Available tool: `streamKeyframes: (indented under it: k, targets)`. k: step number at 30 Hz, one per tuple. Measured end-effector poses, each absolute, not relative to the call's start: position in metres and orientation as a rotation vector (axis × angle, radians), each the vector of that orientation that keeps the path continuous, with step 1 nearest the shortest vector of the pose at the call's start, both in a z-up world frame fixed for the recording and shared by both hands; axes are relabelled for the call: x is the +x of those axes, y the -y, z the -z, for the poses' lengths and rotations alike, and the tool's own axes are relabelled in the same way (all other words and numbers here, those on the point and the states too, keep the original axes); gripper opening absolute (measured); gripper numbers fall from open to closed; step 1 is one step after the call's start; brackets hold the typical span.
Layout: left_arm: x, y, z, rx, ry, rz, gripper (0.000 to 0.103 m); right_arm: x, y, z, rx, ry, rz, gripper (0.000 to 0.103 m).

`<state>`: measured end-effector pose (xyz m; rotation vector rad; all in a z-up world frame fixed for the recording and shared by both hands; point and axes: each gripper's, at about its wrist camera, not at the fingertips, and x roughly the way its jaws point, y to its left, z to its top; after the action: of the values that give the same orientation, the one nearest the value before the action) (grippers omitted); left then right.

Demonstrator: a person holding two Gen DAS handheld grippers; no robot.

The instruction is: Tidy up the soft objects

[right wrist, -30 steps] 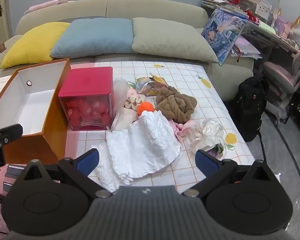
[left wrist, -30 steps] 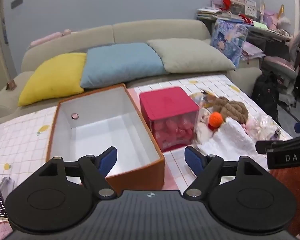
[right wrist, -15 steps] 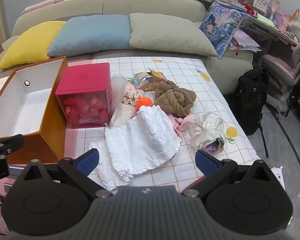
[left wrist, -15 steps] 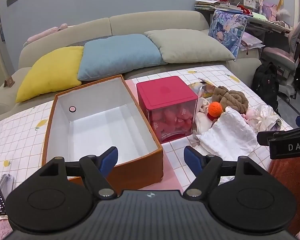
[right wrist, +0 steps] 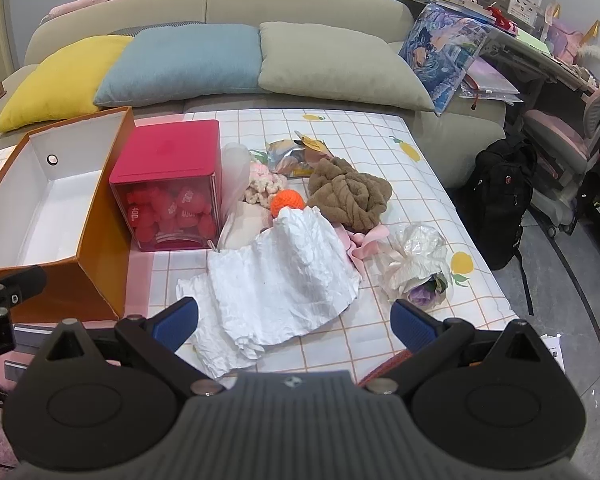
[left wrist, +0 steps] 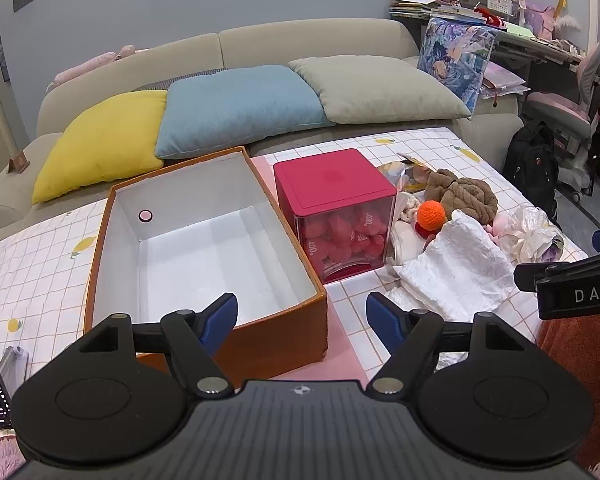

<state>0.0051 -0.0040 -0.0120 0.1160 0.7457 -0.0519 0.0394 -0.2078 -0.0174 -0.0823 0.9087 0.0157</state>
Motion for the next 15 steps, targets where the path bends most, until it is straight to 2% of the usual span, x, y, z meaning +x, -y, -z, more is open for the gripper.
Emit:
streamKeyframes:
  k: [15]
  targets:
    - [0.005, 0.0023, 0.013, 0.115, -0.75, 0.05, 0.086, 0.0391, 0.2064, 0.0186, -0.087, -0.92, -0.014, 0.1]
